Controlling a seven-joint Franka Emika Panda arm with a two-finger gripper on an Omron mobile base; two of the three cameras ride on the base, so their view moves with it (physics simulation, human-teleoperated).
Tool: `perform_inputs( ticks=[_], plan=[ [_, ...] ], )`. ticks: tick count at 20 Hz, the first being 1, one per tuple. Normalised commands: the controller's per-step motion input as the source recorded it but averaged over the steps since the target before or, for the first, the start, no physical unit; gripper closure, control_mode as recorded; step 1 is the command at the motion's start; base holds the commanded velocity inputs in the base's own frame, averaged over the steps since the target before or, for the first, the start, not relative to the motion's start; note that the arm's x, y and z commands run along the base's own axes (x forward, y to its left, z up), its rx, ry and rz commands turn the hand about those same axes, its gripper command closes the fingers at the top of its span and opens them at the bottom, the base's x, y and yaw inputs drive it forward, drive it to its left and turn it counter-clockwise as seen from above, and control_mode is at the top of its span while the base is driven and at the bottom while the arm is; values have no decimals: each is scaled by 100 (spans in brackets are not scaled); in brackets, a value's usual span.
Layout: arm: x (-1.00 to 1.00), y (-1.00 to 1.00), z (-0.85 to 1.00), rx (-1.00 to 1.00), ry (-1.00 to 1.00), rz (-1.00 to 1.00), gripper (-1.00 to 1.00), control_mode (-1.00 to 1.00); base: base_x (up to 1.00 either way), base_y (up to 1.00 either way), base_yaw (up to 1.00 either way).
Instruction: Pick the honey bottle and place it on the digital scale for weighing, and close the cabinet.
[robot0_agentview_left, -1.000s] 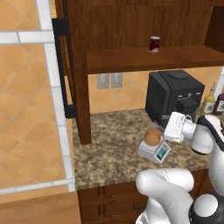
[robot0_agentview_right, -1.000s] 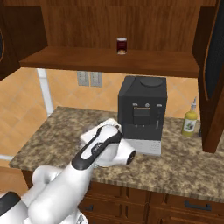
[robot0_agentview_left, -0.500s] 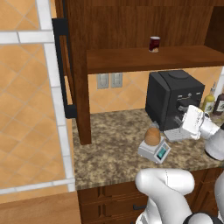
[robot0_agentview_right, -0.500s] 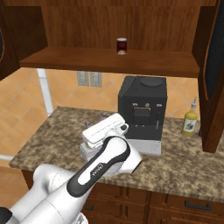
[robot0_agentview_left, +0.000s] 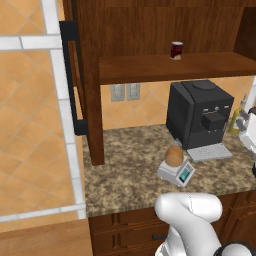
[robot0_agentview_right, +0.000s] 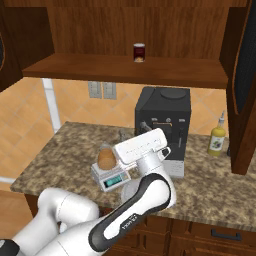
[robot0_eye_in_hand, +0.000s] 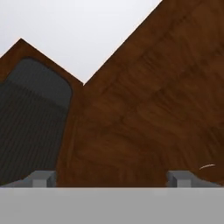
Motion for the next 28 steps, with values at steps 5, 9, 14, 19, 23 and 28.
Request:
perform_inputs(
  ticks=[5,9,14,19,23,28],
  plan=[
    [-27,-11,32,35,-6,-22,-100,-100,0,0,0],
    [-21,-37,53,40,0,-20,-100,-100,0,0,0],
    [-46,-75,43,18,-1,-5,-100,-100,0,0,0],
    [-56,-97,6,12,0,0,-100,-100,0,0,0],
    [-52,-94,-14,5,0,-2,-100,-100,0,0,0],
    [-29,-36,-57,-2,1,-7,-100,-100,0,0,0]
  ],
)
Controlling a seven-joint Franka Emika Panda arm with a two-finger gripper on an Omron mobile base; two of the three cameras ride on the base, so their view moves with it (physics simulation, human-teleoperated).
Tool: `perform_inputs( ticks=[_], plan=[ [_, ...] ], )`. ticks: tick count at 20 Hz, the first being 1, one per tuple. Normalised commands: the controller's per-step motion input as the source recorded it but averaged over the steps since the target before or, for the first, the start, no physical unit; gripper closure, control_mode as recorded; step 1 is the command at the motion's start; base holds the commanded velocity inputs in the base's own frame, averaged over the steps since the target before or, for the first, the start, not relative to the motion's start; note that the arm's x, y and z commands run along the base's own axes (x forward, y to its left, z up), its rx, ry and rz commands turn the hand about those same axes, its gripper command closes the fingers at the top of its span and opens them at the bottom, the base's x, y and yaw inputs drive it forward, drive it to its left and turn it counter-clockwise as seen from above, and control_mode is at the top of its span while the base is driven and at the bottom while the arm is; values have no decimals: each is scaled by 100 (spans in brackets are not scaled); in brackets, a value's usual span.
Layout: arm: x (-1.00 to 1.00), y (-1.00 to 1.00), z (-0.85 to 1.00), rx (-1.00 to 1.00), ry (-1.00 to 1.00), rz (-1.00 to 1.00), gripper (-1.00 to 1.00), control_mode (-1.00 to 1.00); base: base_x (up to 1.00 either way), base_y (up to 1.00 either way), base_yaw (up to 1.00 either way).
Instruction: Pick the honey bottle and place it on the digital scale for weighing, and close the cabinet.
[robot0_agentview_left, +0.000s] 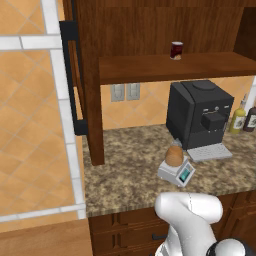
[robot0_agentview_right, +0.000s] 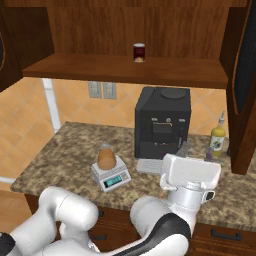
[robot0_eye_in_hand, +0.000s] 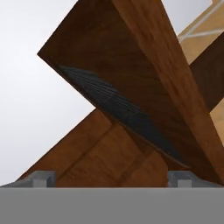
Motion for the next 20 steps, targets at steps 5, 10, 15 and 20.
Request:
perform_inputs(
  ticks=[5,10,15,20],
  plan=[
    [29,-53,-9,3,10,-3,-100,-100,0,0,0],
    [16,-44,-30,0,17,0,-100,-100,0,0,0],
    [7,-28,-40,0,1,0,-100,-100,0,0,0],
    [23,-42,-2,4,0,0,-100,-100,0,0,0]
  ],
)
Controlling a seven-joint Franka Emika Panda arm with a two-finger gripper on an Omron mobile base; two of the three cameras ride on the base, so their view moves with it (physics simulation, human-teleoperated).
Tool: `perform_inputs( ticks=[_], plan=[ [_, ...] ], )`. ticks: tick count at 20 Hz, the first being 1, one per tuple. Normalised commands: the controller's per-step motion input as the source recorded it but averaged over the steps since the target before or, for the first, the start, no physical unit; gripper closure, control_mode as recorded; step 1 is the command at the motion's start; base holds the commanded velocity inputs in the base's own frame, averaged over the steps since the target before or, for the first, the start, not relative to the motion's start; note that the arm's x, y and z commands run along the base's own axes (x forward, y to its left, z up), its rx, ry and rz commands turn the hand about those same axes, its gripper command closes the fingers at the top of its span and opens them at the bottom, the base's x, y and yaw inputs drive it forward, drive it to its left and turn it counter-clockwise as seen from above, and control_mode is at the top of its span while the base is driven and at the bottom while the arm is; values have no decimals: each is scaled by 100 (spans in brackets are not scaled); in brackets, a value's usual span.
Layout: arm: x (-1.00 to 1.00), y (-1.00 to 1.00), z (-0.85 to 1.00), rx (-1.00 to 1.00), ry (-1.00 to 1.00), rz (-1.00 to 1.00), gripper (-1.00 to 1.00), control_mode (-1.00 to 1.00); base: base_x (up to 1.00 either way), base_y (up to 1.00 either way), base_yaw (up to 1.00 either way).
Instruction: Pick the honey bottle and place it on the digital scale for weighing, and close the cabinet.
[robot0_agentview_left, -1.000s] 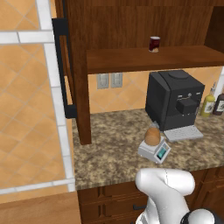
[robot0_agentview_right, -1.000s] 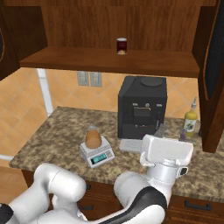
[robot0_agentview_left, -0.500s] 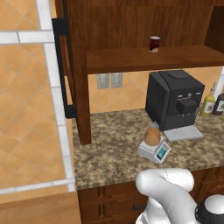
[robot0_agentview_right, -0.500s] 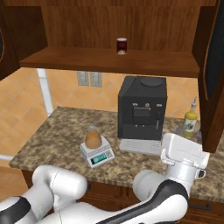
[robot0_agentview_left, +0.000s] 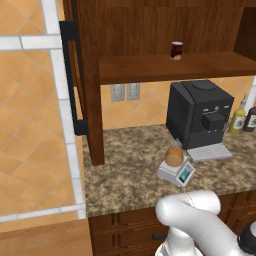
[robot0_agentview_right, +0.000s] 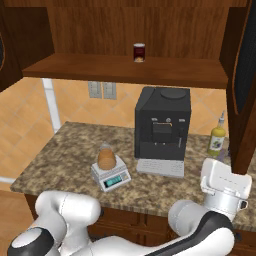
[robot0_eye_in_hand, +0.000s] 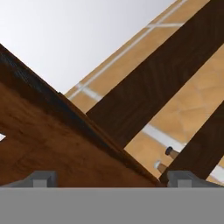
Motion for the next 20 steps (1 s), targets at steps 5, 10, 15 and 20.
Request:
perform_inputs(
  ticks=[5,10,15,20],
  plan=[
    [9,-64,0,11,0,0,-100,-100,0,0,0],
    [-3,-32,9,7,-4,0,-100,-100,0,0,0],
    [-44,1,81,1,-23,0,-100,-100,0,0,0],
    [-21,67,91,-12,-12,1,-100,-100,0,0,0]
  ],
)
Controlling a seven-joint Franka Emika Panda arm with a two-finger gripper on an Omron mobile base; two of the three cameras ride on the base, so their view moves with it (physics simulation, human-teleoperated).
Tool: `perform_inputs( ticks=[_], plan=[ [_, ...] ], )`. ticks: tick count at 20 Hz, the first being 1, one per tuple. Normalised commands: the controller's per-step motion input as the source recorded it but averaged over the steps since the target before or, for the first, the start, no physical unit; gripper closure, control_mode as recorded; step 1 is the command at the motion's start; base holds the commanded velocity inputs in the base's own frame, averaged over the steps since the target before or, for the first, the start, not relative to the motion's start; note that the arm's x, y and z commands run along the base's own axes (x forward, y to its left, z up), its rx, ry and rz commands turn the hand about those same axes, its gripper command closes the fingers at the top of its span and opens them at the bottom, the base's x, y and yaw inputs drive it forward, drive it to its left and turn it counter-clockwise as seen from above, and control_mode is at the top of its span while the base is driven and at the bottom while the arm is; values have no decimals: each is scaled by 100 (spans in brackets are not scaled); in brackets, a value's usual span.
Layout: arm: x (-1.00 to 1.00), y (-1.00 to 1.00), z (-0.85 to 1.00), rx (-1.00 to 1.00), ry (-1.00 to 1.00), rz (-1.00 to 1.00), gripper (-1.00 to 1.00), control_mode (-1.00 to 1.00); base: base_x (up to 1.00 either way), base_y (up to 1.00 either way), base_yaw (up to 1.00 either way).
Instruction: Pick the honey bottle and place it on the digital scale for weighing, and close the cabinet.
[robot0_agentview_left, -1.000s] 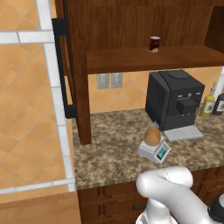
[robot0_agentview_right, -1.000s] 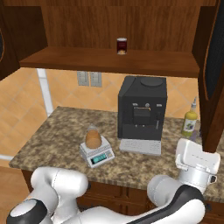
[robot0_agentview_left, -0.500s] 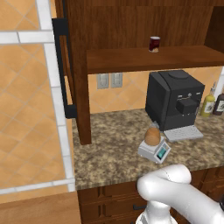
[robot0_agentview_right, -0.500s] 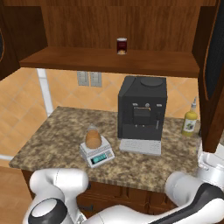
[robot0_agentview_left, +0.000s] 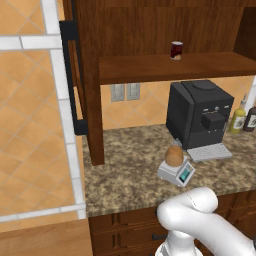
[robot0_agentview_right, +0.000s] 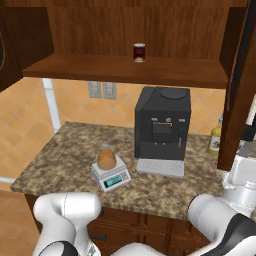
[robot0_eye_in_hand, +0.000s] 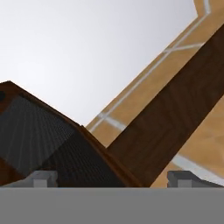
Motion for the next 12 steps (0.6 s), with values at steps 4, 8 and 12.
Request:
perform_inputs(
  ticks=[4,8,12],
  plan=[
    [-1,69,98,-18,-2,1,-100,-100,0,0,0],
    [0,64,100,-24,7,0,-100,-100,0,0,0],
    [0,49,92,-28,29,0,-100,-100,0,0,0]
  ],
)
